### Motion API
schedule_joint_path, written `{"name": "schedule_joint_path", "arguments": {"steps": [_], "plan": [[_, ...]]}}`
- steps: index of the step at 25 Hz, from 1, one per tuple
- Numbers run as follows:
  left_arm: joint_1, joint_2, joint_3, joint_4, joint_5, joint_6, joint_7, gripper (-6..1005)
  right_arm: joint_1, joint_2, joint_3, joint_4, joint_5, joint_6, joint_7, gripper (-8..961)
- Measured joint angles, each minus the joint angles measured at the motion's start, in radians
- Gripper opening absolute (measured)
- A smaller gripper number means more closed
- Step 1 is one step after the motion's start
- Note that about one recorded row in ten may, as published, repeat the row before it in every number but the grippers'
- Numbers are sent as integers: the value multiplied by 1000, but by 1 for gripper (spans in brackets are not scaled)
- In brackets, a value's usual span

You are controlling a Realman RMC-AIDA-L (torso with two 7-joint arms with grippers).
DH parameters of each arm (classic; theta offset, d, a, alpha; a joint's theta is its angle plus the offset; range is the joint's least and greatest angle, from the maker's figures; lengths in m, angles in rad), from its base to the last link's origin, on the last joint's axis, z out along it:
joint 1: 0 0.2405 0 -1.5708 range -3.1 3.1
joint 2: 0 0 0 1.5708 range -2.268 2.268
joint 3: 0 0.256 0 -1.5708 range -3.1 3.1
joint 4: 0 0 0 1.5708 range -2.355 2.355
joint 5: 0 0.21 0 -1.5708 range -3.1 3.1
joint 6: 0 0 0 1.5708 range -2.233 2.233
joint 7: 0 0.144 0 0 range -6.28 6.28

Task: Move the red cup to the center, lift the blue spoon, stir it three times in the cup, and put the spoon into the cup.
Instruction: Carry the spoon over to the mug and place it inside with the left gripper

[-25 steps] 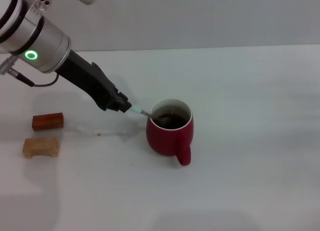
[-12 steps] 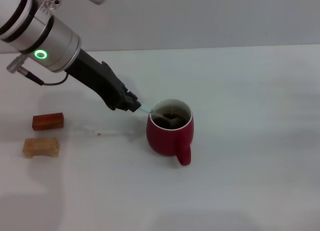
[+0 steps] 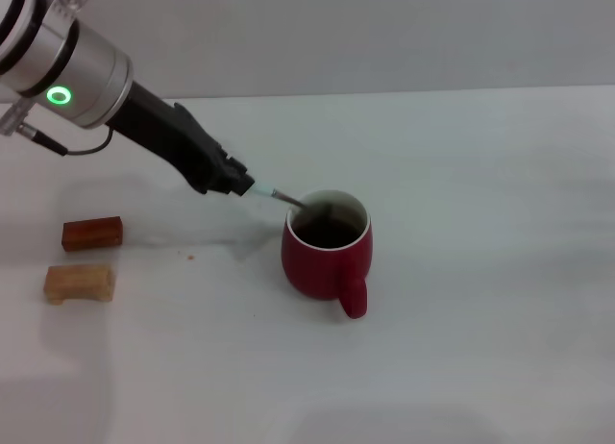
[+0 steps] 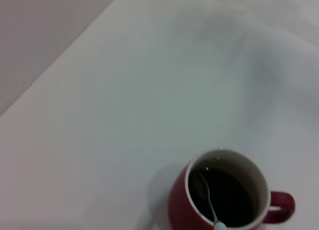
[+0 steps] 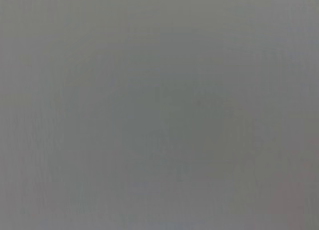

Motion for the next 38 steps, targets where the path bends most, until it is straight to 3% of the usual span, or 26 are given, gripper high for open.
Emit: {"name": "schedule_joint_path", "arguments": {"steps": [15, 27, 33, 38], "plan": [[-13, -18, 9, 0, -15, 39, 16, 132, 13, -3, 1, 1, 0, 2, -12, 441], [-16, -15, 5, -4, -7, -6, 16, 132, 4, -2, 1, 3, 0, 2, -12, 442], [7, -4, 0, 5, -13, 34, 16, 132, 4, -2, 1, 3, 0, 2, -12, 442], [12, -10, 2, 7, -14, 79, 36, 132, 9, -2, -3, 3, 0, 2, -12, 442]]}}
